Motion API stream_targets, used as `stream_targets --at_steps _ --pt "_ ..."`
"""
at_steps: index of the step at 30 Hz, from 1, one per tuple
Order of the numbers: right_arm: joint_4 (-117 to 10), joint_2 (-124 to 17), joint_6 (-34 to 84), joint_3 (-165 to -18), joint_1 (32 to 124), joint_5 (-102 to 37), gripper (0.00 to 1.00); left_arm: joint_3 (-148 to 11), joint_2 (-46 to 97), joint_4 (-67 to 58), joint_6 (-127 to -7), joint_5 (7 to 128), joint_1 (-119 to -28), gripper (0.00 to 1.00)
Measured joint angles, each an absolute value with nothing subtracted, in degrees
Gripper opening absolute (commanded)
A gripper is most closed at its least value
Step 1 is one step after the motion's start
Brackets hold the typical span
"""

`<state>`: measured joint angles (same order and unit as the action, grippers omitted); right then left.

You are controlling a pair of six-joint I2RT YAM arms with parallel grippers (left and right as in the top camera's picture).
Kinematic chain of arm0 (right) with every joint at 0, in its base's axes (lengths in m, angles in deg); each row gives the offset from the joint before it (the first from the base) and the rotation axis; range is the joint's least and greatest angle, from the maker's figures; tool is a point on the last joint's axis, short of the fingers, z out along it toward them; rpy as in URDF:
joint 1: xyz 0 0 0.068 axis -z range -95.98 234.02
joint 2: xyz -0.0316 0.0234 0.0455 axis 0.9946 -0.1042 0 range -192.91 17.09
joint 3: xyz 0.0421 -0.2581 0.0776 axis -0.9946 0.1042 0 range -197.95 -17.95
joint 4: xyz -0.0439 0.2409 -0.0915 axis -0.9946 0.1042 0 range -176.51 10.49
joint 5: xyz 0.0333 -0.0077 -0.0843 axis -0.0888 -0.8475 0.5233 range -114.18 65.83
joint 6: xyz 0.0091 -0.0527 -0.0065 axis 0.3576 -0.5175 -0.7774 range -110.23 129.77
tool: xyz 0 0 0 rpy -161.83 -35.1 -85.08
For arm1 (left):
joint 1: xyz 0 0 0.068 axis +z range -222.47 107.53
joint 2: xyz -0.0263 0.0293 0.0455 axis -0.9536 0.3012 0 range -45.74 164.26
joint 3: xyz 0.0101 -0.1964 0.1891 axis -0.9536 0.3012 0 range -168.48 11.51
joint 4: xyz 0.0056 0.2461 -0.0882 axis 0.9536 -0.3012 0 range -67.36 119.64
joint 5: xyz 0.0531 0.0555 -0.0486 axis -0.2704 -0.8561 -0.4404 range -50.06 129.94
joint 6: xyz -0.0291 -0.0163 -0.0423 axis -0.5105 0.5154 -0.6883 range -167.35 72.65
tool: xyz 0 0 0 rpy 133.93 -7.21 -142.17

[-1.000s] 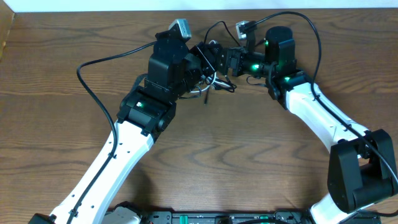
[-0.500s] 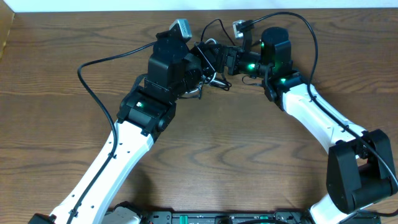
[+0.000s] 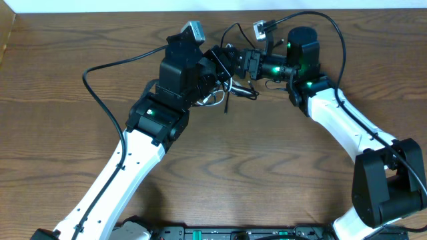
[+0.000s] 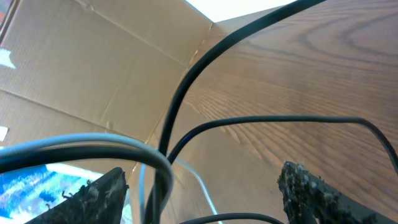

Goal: Untangle cables

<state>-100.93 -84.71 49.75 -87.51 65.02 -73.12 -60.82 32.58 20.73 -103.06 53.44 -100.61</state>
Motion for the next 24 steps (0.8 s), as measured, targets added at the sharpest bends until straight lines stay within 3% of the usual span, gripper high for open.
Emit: stream_targets --at_steps 10,24 --pt "-96.51 -84.71 52.77 -87.53 61.43 -60.67 0.75 -60.82 32.58 22.07 -105.26 58.05 -100.59 0.08" --pt "-72.36 -84.75 48.27 -87.84 67.49 -48.01 0.75 -58.85 23.31 21.13 -100.43 52.13 -97.49 0.07"
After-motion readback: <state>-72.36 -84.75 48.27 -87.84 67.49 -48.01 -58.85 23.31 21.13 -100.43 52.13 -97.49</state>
